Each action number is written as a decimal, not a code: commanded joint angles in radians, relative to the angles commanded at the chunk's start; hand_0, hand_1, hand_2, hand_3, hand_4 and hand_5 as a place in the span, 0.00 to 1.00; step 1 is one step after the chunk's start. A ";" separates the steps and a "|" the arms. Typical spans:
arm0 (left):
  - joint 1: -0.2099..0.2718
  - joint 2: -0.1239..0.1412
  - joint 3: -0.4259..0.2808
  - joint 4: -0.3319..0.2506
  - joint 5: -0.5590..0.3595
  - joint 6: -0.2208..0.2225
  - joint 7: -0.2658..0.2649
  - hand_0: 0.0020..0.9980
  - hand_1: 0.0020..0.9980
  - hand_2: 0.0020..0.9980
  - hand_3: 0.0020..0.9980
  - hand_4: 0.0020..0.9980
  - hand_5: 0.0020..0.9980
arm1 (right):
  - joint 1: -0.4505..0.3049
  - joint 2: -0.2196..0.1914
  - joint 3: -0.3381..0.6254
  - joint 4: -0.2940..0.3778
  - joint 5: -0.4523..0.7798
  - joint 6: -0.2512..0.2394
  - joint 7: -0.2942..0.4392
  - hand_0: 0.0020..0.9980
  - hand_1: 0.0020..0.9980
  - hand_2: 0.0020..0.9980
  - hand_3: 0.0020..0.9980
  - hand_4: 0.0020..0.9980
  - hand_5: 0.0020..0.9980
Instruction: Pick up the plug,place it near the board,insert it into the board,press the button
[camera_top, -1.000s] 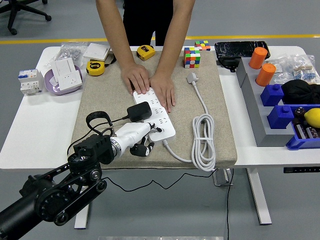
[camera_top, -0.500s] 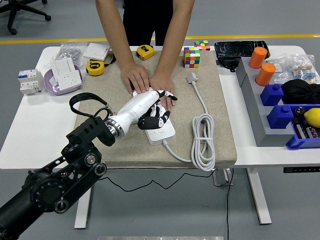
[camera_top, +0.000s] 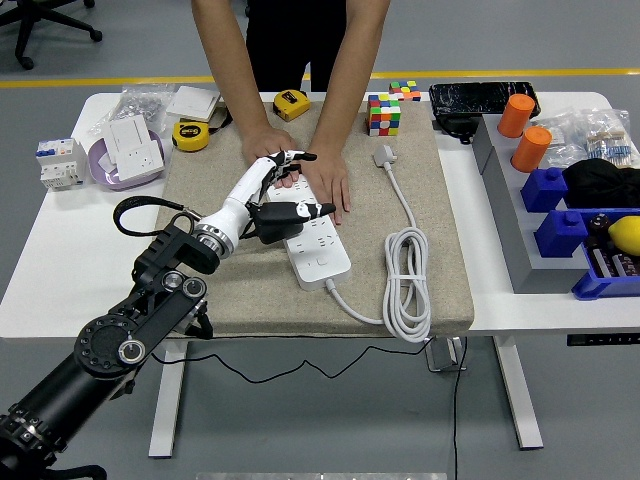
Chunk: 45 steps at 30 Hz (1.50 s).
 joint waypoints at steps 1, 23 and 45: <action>-0.003 0.000 -0.004 0.021 0.034 -0.006 0.008 1.00 0.99 0.92 0.85 1.00 0.21 | 0.001 0.000 -0.003 0.000 0.004 0.000 0.001 0.81 0.72 0.69 0.61 0.89 0.57; -0.016 0.000 0.041 0.109 0.492 0.049 0.065 0.40 0.44 0.53 0.53 0.99 0.23 | 0.003 -0.001 0.005 0.000 -0.001 -0.001 0.001 0.81 0.72 0.70 0.60 0.89 0.57; -0.027 0.000 0.053 0.120 0.615 0.078 0.066 0.31 0.34 0.45 0.49 0.81 0.25 | 0.008 -0.003 0.009 0.000 -0.001 -0.002 0.002 0.81 0.72 0.69 0.61 0.89 0.57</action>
